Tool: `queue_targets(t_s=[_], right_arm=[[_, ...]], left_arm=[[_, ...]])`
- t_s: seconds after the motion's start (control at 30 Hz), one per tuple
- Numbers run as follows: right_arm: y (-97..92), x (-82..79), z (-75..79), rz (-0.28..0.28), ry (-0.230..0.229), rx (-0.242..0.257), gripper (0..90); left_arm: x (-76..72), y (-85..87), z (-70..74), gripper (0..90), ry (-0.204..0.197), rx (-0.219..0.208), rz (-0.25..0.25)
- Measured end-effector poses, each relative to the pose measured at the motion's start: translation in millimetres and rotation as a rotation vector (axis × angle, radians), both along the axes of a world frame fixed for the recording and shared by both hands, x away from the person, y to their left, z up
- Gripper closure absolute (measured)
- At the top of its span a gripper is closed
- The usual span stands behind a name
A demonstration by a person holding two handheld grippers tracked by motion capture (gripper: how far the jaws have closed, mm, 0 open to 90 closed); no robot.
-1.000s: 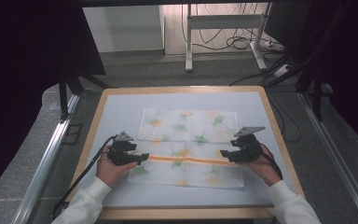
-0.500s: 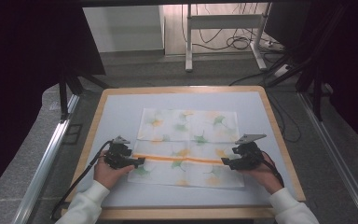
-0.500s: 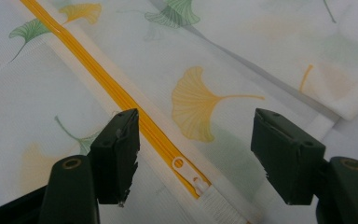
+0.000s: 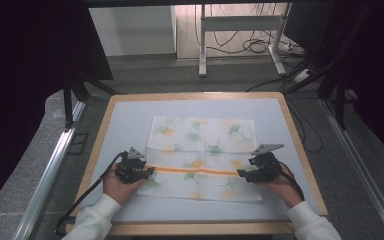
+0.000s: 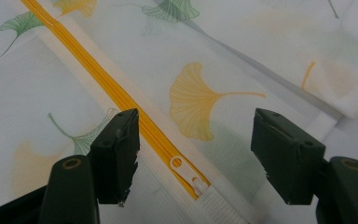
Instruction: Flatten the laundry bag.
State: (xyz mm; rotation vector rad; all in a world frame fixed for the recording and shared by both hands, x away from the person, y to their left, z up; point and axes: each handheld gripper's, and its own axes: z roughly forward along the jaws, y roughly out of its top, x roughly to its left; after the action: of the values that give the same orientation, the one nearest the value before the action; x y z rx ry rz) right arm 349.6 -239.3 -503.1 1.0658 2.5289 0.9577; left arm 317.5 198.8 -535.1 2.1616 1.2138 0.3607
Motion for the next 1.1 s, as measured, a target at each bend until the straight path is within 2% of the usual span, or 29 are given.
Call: queue_targets(t_s=[0.17, 0.27, 0.37, 0.47, 0.7, 0.8, 0.93, 1.1], right_arm=[[-0.7, -0.1, -0.2, 0.001, -0.003, -0.004, 32.2], [-1.2, -0.7, 1.0, 0.002, -0.007, 0.0, 32.2], [-2.7, -0.4, 1.4, -0.001, -0.007, 0.003, 32.2], [-3.9, -1.1, 2.4, 0.003, -0.012, 0.007, 32.4], [-4.7, -12.6, 7.7, 0.022, -0.013, 0.027, 32.6], [-0.8, -20.2, 9.7, 0.046, -0.013, 0.036, 32.7], [10.5, -32.9, 10.5, 0.097, -0.014, 0.039, 32.7], [25.2, -44.7, 5.2, 0.151, -0.001, 0.007, 32.5]], left_arm=[[1.4, 1.1, 0.9, 76.4, 0.012, -0.031, -0.033], [2.1, 2.1, 1.5, 82.2, 0.026, -0.05, -0.047], [0.9, 4.2, 2.6, 83.0, 0.04, -0.067, -0.057], [-4.8, 7.6, 4.1, 83.2, 0.065, -0.111, -0.069], [-34.6, 24.9, 1.8, 83.2, 0.119, -0.184, -0.088], [-46.5, 35.9, 0.3, 83.2, 0.133, -0.221, -0.08], [-58.8, 47.8, -0.7, 82.9, 0.131, -0.242, -0.066], [-59.6, 53.9, -3.3, 82.3, 0.134, -0.256, -0.048]])
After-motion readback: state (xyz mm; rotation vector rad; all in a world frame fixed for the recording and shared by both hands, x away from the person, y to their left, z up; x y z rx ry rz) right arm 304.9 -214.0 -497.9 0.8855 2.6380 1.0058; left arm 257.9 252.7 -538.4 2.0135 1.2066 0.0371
